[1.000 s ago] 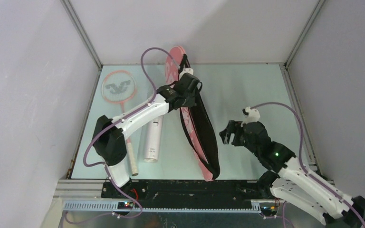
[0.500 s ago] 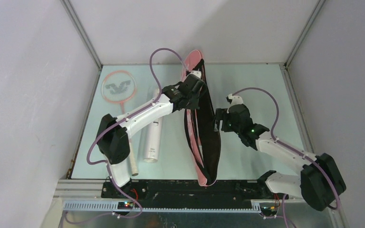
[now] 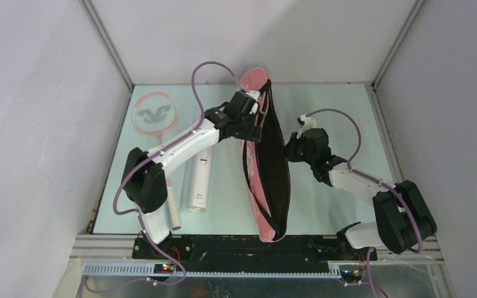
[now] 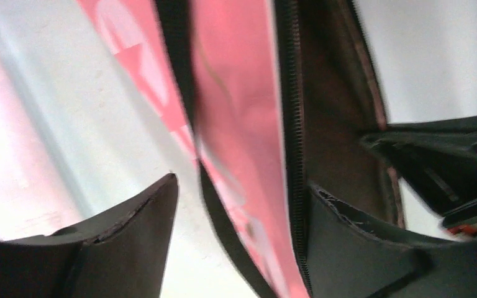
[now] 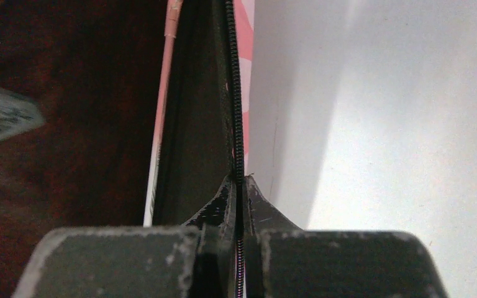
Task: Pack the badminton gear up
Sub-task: Adjust the racket bag at the center of the board, then pick up the racket from the center of the board.
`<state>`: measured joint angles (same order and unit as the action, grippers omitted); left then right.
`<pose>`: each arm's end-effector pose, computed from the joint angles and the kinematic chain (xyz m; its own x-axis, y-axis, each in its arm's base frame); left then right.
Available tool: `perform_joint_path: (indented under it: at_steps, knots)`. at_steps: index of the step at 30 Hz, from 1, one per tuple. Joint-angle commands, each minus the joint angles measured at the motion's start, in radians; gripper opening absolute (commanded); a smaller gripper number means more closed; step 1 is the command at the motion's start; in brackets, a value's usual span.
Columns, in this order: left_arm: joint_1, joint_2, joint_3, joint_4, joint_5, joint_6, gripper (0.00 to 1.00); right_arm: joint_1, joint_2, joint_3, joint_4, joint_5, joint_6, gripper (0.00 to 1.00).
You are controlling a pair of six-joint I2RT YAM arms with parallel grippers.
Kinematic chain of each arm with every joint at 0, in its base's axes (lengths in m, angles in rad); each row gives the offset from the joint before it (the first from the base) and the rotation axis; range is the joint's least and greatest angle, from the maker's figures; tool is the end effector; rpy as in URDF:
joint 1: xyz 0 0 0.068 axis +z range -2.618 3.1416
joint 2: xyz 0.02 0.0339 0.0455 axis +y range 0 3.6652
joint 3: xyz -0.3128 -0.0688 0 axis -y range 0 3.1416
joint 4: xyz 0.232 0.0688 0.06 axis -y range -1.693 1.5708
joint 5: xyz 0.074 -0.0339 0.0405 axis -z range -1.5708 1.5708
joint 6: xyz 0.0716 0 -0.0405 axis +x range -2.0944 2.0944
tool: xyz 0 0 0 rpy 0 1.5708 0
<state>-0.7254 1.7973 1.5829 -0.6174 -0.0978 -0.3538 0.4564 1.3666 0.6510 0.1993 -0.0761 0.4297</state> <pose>0.3245 -0.2784 0.3202 -0.7305 0.1869 -0.6568 0.3816 0.9094 -0.1657 0.2646 0.1360 0.2411 -0.6107 0.1629 -0.7750 -0.2688 0.8778 0.3964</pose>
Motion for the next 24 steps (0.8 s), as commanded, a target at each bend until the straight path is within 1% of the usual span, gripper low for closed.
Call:
perform_joint_path:
  at_steps: [1,2,3,4,6,8,9,10,11,12,13,14,15,16,18,20,24]
  knots:
    - [0.092,-0.142,-0.048,-0.047,-0.02,0.017,0.78,-0.023,0.003,0.027,0.033,-0.047,0.002,0.0]
    - [0.103,-0.194,-0.063,-0.05,-0.034,0.014,0.84,-0.022,-0.002,0.027,0.026,-0.057,-0.004,0.0]
    - [0.121,-0.225,-0.093,-0.057,-0.062,0.01,0.86,-0.019,-0.011,0.027,0.02,-0.063,-0.017,0.0]
    - [0.132,-0.288,-0.109,-0.061,-0.074,0.0,0.88,-0.018,-0.015,0.028,0.017,-0.077,-0.021,0.0]
    - [0.165,-0.382,-0.162,-0.062,-0.108,-0.023,0.98,-0.02,-0.032,0.027,0.014,-0.093,-0.027,0.0]
    - [0.213,-0.456,-0.222,-0.075,-0.237,-0.081,0.99,-0.021,-0.046,0.028,0.014,-0.102,-0.034,0.0]
    - [0.265,-0.472,-0.261,-0.098,-0.266,-0.106,1.0,-0.022,-0.049,0.029,0.013,-0.107,-0.036,0.0]
    - [0.297,-0.498,-0.281,-0.114,-0.303,-0.171,1.0,-0.028,-0.048,0.028,0.006,-0.116,-0.034,0.0]
    - [0.37,-0.507,-0.321,-0.146,-0.305,-0.202,1.0,-0.033,-0.043,0.028,0.001,-0.12,-0.033,0.0]
    - [0.402,-0.529,-0.346,-0.149,-0.301,-0.248,1.0,-0.043,-0.029,0.029,-0.005,-0.133,-0.032,0.0]
    - [0.459,-0.541,-0.403,-0.133,-0.302,-0.262,1.0,-0.048,-0.02,0.029,-0.006,-0.141,-0.031,0.0]
    - [0.484,-0.564,-0.467,-0.083,-0.289,-0.274,1.0,-0.058,-0.003,0.029,-0.003,-0.159,-0.03,0.0]
    - [0.531,-0.571,-0.491,-0.061,-0.27,-0.278,1.0,-0.061,0.006,0.028,0.001,-0.184,-0.03,0.0]
    - [0.557,-0.571,-0.512,-0.03,-0.216,-0.281,1.0,-0.069,0.023,0.028,0.01,-0.195,-0.028,0.0]
    - [0.634,-0.549,-0.57,0.02,-0.192,-0.27,1.0,-0.074,0.043,0.029,0.026,-0.224,-0.025,0.0]
    - [0.678,-0.498,-0.599,0.055,-0.2,-0.251,1.0,-0.076,0.055,0.029,0.038,-0.24,-0.021,0.0]
    - [0.763,-0.355,-0.606,0.101,-0.154,-0.228,1.0,-0.074,0.052,0.029,0.047,-0.269,-0.02,0.0]
